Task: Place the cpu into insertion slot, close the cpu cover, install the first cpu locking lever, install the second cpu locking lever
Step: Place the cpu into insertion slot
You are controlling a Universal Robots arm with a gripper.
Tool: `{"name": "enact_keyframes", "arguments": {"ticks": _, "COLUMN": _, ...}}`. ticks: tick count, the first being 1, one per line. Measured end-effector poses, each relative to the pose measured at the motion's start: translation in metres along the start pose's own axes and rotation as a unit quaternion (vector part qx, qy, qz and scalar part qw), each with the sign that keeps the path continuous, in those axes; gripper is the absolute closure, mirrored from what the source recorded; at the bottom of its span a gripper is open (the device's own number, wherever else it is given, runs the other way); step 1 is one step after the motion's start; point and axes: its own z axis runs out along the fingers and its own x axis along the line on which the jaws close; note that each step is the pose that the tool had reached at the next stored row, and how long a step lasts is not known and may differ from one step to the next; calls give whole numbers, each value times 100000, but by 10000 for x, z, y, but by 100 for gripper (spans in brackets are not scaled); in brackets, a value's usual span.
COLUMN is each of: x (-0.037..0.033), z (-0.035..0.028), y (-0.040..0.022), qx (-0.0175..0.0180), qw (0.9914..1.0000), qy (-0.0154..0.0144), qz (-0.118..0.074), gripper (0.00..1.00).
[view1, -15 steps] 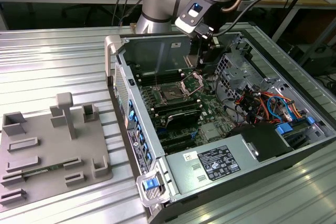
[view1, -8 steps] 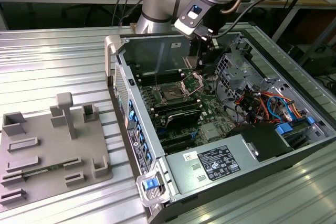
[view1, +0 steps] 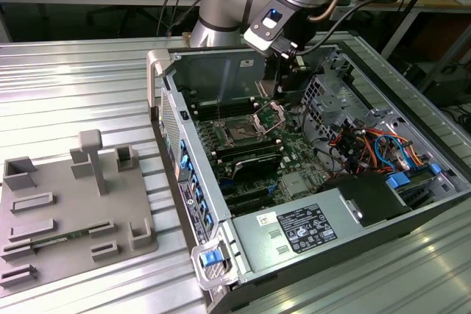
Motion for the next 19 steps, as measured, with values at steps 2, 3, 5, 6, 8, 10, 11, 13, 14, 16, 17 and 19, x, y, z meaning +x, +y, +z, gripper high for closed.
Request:
{"name": "enact_keyframes", "arguments": {"ticks": 2, "x": -1, "z": 16, "y": -1, "qx": 139, "qw": 100000, "qy": -8, "qz": 1, "gripper": 45}}
{"name": "enact_keyframes", "arguments": {"ticks": 3, "x": -1, "z": 34, "y": -2, "qx": 306, "qw": 100000, "qy": -27, "qz": -5, "gripper": 45}}
{"name": "enact_keyframes", "arguments": {"ticks": 5, "x": -1, "z": 60, "y": -4, "qx": 521, "qw": 99999, "qy": -40, "qz": -20, "gripper": 45}}
{"name": "enact_keyframes", "arguments": {"ticks": 6, "x": -1, "z": 70, "y": -5, "qx": 569, "qw": 99998, "qy": -50, "qz": -94, "gripper": 45}}
{"name": "enact_keyframes", "arguments": {"ticks": 8, "x": -2, "z": 88, "y": -8, "qx": 724, "qw": 99994, "qy": -26, "qz": -763, "gripper": 45}}
{"name": "enact_keyframes", "arguments": {"ticks": 10, "x": -2, "z": 99, "y": -11, "qx": 848, "qw": 99981, "qy": 32, "qz": -1781, "gripper": 45}}
{"name": "enact_keyframes", "arguments": {"ticks": 11, "x": -2, "z": 104, "y": -12, "qx": 870, "qw": 99967, "qy": 67, "qz": -2402, "gripper": 45}}
{"name": "enact_keyframes", "arguments": {"ticks": 13, "x": -2, "z": 121, "y": -13, "qx": 991, "qw": 99852, "qy": 239, "qz": -5338, "gripper": 45}}
{"name": "enact_keyframes", "arguments": {"ticks": 14, "x": -3, "z": 123, "y": -15, "qx": 1017, "qw": 99780, "qy": 299, "qz": -6537, "gripper": 45}}
{"name": "enact_keyframes", "arguments": {"ticks": 16, "x": -3, "z": 125, "y": -23, "qx": 1019, "qw": 99748, "qy": 312, "qz": -7009, "gripper": 45}}
{"name": "enact_keyframes", "arguments": {"ticks": 17, "x": -3, "z": 125, "y": -24, "qx": 1019, "qw": 99749, "qy": 310, "qz": -7004, "gripper": 45}}
{"name": "enact_keyframes", "arguments": {"ticks": 19, "x": -3, "z": 125, "y": -24, "qx": 1016, "qw": 99748, "qy": 303, "qz": -7011, "gripper": 45}}
